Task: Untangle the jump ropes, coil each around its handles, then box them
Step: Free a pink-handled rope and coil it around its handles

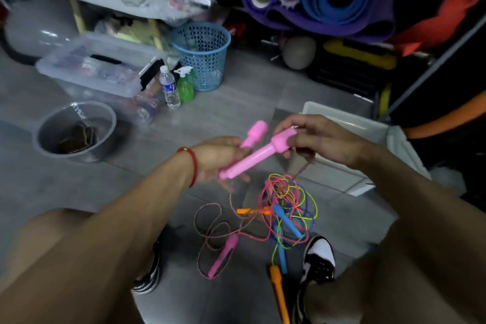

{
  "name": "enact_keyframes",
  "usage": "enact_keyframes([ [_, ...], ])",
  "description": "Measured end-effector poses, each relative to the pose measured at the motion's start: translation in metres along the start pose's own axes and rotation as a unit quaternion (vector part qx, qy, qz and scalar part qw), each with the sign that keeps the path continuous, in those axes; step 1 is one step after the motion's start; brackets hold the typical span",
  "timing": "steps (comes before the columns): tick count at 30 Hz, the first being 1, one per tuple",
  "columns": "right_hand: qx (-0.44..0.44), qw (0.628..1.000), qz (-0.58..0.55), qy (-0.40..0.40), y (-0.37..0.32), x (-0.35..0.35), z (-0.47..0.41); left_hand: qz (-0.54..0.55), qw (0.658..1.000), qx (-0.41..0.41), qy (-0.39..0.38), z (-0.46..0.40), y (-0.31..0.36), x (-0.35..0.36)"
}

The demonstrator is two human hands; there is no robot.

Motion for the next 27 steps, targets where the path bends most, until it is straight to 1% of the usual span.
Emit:
enact_keyframes([
  [1, -0.011, 1.0, 0.001, 0.01, 0.004, 0.0, 0.005, 0.036, 0.998, 0.004, -0.059, 0.007, 0.004, 0.014],
  [2, -0.018, 1.0, -0.001, 0.018, 0.008, 0.0, 0.011, 0.063, 0.993, 0.005, -0.097, 0.013, 0.007, 0.023],
  [5, -0.02, 1.0, -0.012, 0.003, 0.025, 0.002, 0.029, 0.091, 0.985, 0.011, -0.148, 0.026, 0.006, 0.028],
  [8, -0.031, 0.999, -0.014, -0.013, 0.035, 0.01, 0.039, 0.064, 0.977, 0.005, -0.202, 0.037, 0.001, 0.026],
  [13, -0.002, 0.998, -0.068, 0.017, 0.041, 0.009, 0.045, 0.028, 0.974, 0.02, -0.223, 0.043, -0.004, 0.029],
  [16, -0.002, 0.998, -0.057, 0.014, 0.047, 0.004, 0.046, 0.024, 0.972, 0.039, -0.232, 0.04, -0.006, 0.031],
  [19, 0.002, 0.999, -0.049, 0.02, 0.054, 0.003, 0.043, 0.018, 0.973, 0.041, -0.225, 0.034, -0.007, 0.036],
  [23, -0.016, 0.997, -0.018, 0.073, 0.054, -0.002, 0.037, 0.042, 0.972, 0.056, -0.224, 0.027, -0.004, 0.029],
  [24, -0.01, 0.997, -0.01, 0.072, 0.052, -0.003, 0.035, 0.055, 0.968, 0.062, -0.236, 0.027, -0.002, 0.027],
  [25, -0.002, 0.998, -0.02, 0.051, 0.052, -0.002, 0.033, 0.069, 0.964, 0.069, -0.246, 0.028, 0.001, 0.025],
  [27, 0.018, 0.999, -0.043, -0.011, 0.055, 0.002, 0.03, 0.103, 0.964, 0.089, -0.228, 0.026, 0.005, 0.02],
])
Point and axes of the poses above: each hand's wrist, its own z-axis away from the middle knuckle, its own x-axis out of the palm, y = z × x, the point moved 2 cm from there along -z, towards the middle knuckle, and after that the axes turned 13 degrees about -z, right-handed, at the moved point
